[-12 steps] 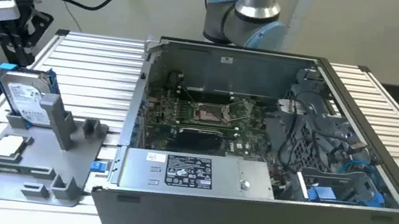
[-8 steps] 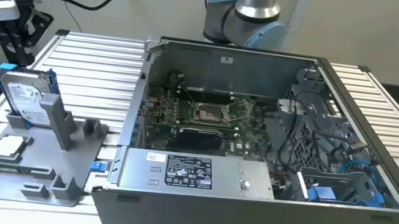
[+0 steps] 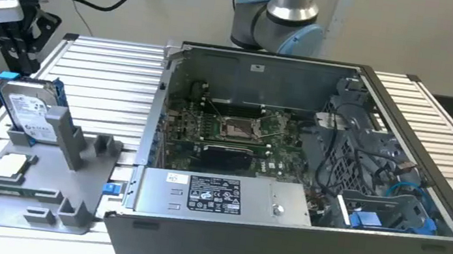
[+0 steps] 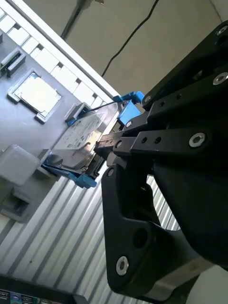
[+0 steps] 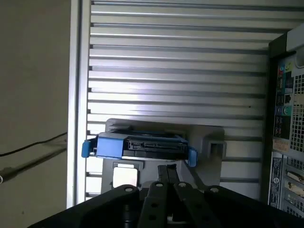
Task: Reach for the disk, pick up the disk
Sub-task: 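Reach for the disk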
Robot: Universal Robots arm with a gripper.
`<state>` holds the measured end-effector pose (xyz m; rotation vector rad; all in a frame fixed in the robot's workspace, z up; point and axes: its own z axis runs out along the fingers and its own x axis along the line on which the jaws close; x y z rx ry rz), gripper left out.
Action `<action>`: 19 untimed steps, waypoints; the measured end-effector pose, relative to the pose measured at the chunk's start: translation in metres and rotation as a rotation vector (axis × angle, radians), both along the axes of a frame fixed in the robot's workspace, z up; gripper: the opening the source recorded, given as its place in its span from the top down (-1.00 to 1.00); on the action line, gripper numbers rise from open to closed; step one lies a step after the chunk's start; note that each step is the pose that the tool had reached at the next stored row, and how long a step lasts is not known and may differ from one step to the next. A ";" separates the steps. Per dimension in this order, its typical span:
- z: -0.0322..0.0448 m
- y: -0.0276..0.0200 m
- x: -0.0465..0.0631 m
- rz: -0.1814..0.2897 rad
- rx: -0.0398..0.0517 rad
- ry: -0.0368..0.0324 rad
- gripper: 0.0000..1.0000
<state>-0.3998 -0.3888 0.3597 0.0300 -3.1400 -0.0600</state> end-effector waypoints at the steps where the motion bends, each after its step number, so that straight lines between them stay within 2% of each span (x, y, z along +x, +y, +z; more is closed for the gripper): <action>1: 0.0001 0.0043 0.000 0.000 -0.0001 0.0001 1.00; 3: 0.0000 0.0129 -0.002 0.000 0.0000 -0.0001 1.00; 5: 0.0001 0.0172 -0.009 0.000 -0.0002 0.0002 1.00; 15: -0.0003 0.0173 -0.054 0.000 0.0000 0.0000 1.00; 17: -0.0003 0.0165 -0.059 0.000 0.0000 0.0001 1.00; 19: -0.0003 0.0160 -0.060 0.000 0.0000 0.0001 1.00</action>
